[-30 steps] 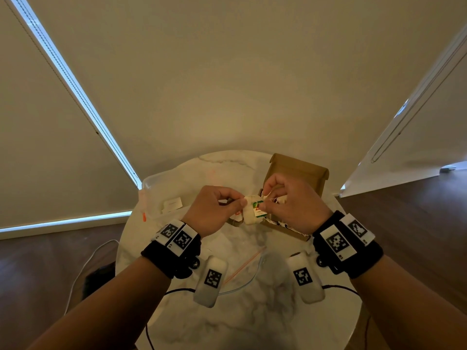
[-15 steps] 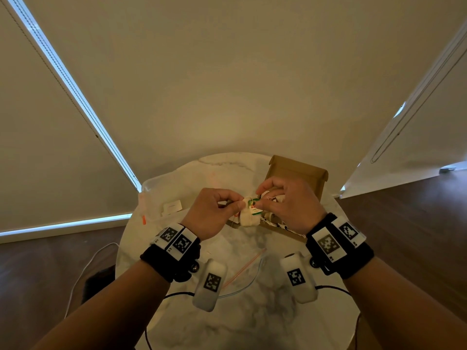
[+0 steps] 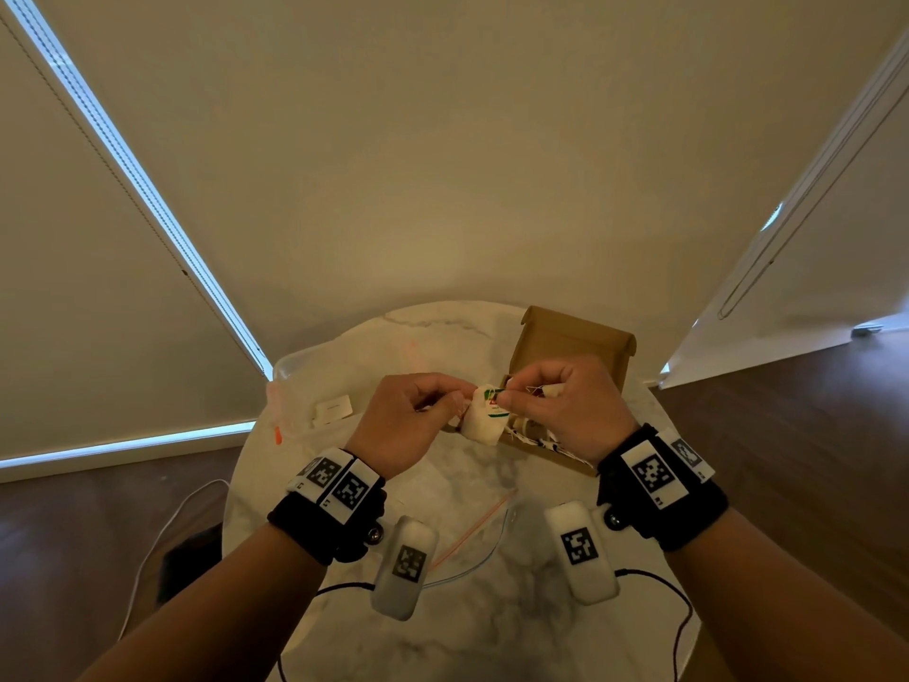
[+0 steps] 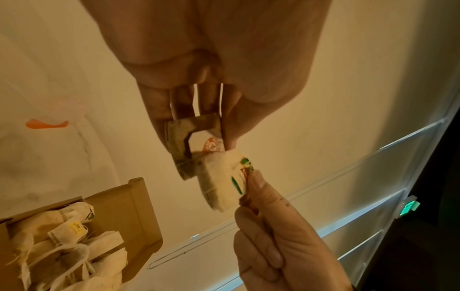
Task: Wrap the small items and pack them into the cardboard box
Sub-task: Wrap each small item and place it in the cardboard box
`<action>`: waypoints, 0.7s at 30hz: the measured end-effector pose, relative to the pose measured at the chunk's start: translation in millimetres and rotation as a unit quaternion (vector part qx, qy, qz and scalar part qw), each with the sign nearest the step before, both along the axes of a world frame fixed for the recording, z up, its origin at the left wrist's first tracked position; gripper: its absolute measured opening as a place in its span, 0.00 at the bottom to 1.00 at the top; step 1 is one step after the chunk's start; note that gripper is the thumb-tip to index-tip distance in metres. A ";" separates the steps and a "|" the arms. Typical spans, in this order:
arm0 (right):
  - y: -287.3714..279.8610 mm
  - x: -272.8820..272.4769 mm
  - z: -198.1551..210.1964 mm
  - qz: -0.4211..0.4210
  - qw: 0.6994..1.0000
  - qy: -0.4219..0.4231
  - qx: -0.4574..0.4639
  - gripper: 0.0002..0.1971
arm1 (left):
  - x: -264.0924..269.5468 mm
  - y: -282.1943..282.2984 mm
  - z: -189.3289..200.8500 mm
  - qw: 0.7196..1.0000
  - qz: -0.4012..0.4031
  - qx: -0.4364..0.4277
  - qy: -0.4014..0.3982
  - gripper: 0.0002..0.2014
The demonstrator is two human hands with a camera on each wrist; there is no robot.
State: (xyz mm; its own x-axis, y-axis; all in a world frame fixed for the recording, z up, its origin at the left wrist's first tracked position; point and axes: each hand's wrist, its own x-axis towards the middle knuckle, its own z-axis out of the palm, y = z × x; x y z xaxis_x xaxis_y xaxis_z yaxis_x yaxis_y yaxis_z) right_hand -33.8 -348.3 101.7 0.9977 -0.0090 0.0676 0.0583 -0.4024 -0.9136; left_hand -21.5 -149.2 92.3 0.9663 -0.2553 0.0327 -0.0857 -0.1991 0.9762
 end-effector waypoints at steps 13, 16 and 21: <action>8.6 1.6 -1.3 -0.010 1.000 -0.021 -0.014 0.06 | -0.6 -5.5 -0.7 0.985 0.008 -0.128 0.119 0.08; 11.4 2.1 -5.0 -0.017 0.999 -0.031 -0.005 0.06 | -2.4 -5.7 0.9 0.989 -0.003 -0.108 0.099 0.07; 19.1 0.0 -11.5 -0.018 0.999 -0.001 0.031 0.11 | -0.3 -4.6 -8.7 0.992 0.059 -0.067 0.090 0.08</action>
State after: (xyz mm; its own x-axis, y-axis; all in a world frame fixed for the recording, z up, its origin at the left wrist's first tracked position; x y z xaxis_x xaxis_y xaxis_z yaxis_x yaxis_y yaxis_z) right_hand -33.8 -329.2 90.2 0.9965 -0.0500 0.0674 0.0459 -0.3468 -0.9368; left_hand -21.8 -153.8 83.7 0.9823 -0.1453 -0.1180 0.1094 -0.0657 0.9918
